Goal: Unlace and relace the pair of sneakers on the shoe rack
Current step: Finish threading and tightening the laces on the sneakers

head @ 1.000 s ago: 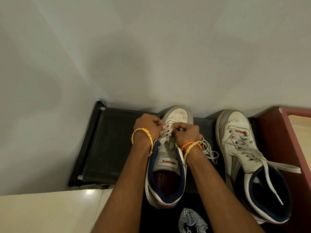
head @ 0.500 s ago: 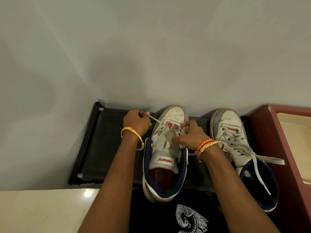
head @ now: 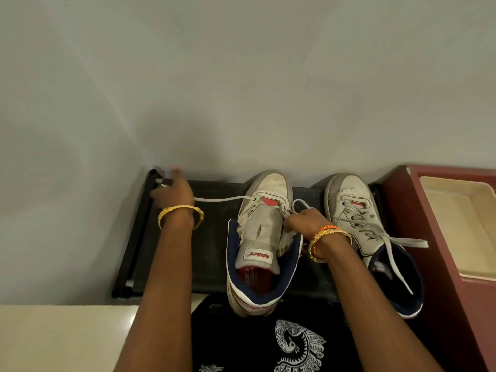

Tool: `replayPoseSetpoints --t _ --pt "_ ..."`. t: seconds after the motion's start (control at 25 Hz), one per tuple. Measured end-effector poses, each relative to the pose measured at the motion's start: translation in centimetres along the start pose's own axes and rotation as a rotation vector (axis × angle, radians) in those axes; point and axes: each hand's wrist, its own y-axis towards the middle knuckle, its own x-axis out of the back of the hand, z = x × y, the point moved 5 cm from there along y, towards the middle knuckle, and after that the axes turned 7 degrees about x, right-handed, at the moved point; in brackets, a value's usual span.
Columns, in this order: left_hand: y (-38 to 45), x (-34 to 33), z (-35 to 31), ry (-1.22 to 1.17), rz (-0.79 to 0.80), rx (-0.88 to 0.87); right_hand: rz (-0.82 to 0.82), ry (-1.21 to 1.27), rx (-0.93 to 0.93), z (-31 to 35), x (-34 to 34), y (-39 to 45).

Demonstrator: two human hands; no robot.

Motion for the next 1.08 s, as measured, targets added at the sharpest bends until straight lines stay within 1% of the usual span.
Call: replayPoseSetpoints --t 0.04,0.08,0.12,0.16,0.2,0.24,0.28,0.36,0.44,0.52,0.56,0.64,0.72,0.84,0.92,0.96,1.0,1.04,1.08 --pt "-1.1 -1.2 -0.1 0.367 0.035 -0.164 0.009 0.013 -0.007 -0.2 -0.2 0.1" --pt "-2.4 -2.7 -0.2 0.703 0.07 -0.405 0.011 0.021 -0.012 -0.3 -0.3 0.2" --pt "-3.6 -4.3 -0.2 0.929 0.147 -0.629 0.015 0.029 -0.01 -0.4 -0.4 0.3" --pt "-4.5 -5.7 0.1 1.044 0.253 -0.754 0.018 0.04 -0.008 -0.4 -0.5 0.3" --pt "-5.0 -6.6 0.6 1.089 0.345 -0.775 0.019 0.052 -0.004 -0.4 -0.5 0.3" --pt "-5.0 -7.1 0.9 1.078 0.4 -0.746 0.016 0.062 0.004 -0.3 -0.6 0.4" --pt "-4.8 -7.3 1.2 1.044 0.41 -0.714 0.014 0.065 0.011 -0.3 -0.6 0.3" --pt "-4.5 -7.6 1.4 1.023 0.363 -0.711 0.017 0.057 0.026 -0.2 -0.6 0.3" --pt "-4.6 -7.5 1.5 1.048 0.362 -0.699 0.023 0.046 0.029 -0.3 -0.7 0.4" --pt "-4.7 -7.8 1.6 1.107 0.366 -0.695 0.025 0.049 0.025 -0.3 -0.6 0.4" --pt "-4.8 -7.7 1.6 1.152 0.332 -0.715 0.025 0.051 0.017 -0.3 -0.5 0.3" --pt "-4.3 -6.7 0.9 1.154 0.178 -0.757 0.026 0.064 0.0 -0.4 -0.4 0.2" --pt "-2.7 -4.2 -0.3 1.005 -0.034 -0.721 0.029 0.081 -0.003 -0.5 -0.4 0.0" --pt "0.2 0.5 -1.4 0.705 -0.331 -0.508 0.036 0.066 0.005 -0.4 0.0 -0.4" --pt "0.9 2.3 -1.5 0.581 -0.452 -0.384 0.041 0.093 0.003 -0.4 0.1 -0.5" --pt "0.8 2.6 -1.4 0.553 -0.473 -0.345 0.04 0.111 -0.008 -0.5 0.2 -0.6" --pt "0.6 2.4 -1.3 0.55 -0.446 -0.327 0.038 0.116 -0.013 -0.5 0.2 -0.6" --pt "0.3 1.7 -1.2 0.572 -0.367 -0.347 0.035 0.108 -0.011 -0.5 0.1 -0.6" --pt "-0.2 0.3 -1.0 0.628 -0.234 -0.421 0.032 0.101 -0.005 -0.5 0.1 -0.5"
